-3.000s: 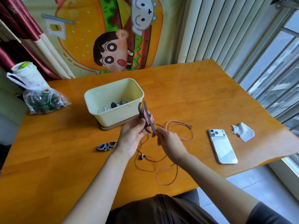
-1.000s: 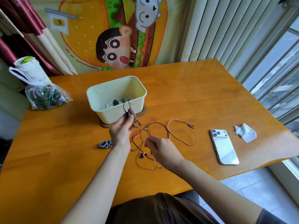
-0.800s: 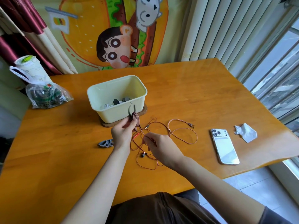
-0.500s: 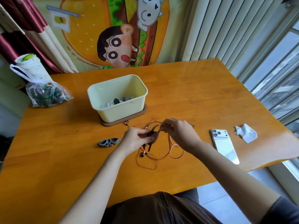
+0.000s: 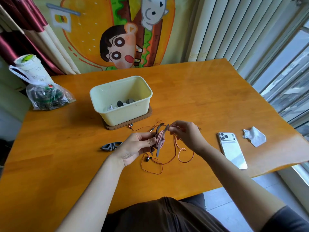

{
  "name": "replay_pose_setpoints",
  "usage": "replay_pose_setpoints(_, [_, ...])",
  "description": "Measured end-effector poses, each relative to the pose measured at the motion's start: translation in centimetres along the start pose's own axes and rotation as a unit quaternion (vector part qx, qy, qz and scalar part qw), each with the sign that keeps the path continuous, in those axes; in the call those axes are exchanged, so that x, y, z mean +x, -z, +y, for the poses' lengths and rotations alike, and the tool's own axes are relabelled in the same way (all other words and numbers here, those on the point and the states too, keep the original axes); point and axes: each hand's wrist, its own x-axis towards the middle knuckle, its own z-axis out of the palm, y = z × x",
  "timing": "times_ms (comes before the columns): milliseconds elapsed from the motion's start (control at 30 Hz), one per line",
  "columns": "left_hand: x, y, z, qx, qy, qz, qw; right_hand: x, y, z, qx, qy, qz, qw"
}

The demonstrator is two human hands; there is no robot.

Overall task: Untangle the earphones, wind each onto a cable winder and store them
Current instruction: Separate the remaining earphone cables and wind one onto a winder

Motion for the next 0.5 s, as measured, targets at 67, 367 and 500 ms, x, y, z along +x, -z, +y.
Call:
replay_pose_setpoints(67, [0.1, -0.5, 0.1, -0.043, -0.018, 0.011, 0.999, -0.2, -0.8, -0.1, 0.032, -0.003, 0.001, 0.999])
replay_pose_setpoints(367, [0.9, -1.5, 0.4, -0.211, -0.058, 0.088, 0.972, -1.2, -4.9, -1.2, 0.038, -0.037, 0.015, 0.998])
replay_pose_setpoints(500, [1.3, -1.5, 0.2, -0.264, -0.055, 0.131, 0.954, -1.1, -5.3, -1.3, 0.055, -0.04, 0.015, 0.998])
